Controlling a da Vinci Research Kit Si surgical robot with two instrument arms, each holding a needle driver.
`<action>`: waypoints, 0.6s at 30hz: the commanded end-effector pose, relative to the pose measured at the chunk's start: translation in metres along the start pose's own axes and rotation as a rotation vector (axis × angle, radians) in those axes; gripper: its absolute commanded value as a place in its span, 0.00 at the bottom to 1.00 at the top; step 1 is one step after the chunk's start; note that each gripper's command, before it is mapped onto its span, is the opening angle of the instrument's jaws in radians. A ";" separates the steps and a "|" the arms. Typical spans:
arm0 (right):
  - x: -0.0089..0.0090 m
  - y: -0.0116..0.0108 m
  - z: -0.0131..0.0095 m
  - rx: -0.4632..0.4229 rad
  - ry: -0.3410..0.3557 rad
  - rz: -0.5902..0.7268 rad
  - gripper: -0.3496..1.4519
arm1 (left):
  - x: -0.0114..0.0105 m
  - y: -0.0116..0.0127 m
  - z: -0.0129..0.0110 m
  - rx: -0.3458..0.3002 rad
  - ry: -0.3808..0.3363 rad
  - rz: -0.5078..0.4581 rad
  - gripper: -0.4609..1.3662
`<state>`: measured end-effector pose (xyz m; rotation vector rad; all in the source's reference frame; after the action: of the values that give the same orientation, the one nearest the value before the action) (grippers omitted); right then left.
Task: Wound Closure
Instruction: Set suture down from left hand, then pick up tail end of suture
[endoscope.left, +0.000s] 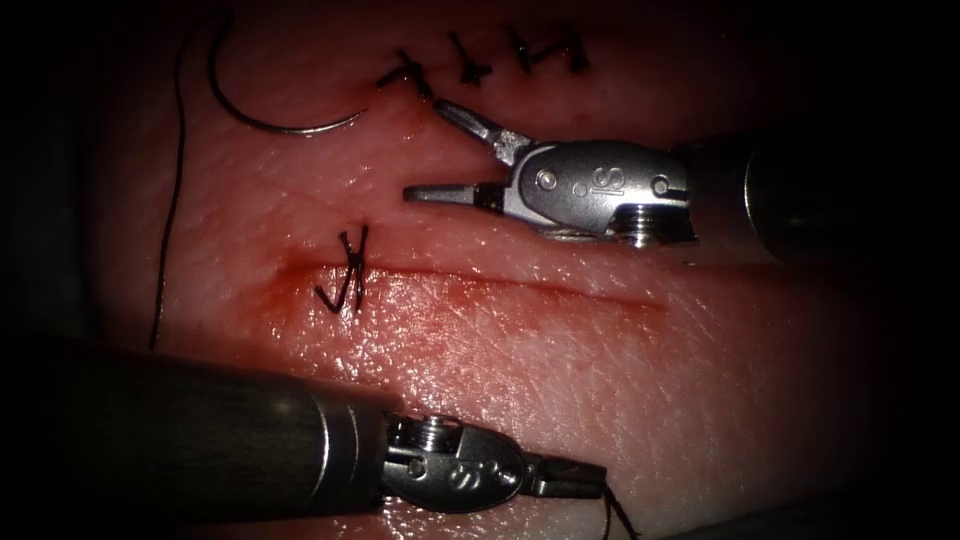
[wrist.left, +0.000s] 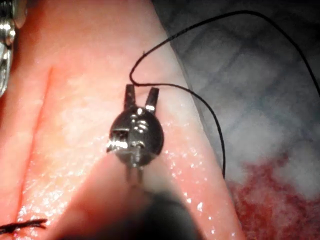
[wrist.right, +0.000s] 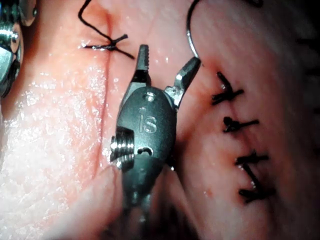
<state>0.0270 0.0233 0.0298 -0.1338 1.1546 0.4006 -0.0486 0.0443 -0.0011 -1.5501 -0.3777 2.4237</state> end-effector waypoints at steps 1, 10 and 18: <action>0.0000 0.0000 0.0000 0.004 0.000 0.000 0.80 | -0.0006 0.0000 0.0000 0.002 -0.001 -0.004 0.45; 0.0001 -0.0002 0.0000 0.002 0.002 0.000 0.80 | -0.0047 -0.0003 -0.0025 0.019 -0.034 0.010 0.46; 0.0001 -0.0002 0.0001 -0.001 0.001 0.001 0.80 | -0.0061 -0.0002 -0.0078 0.074 -0.059 -0.034 0.48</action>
<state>0.0272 0.0233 0.0297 -0.1373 1.1553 0.4032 -0.0385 0.0432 0.0008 -1.4336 -0.3259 2.4316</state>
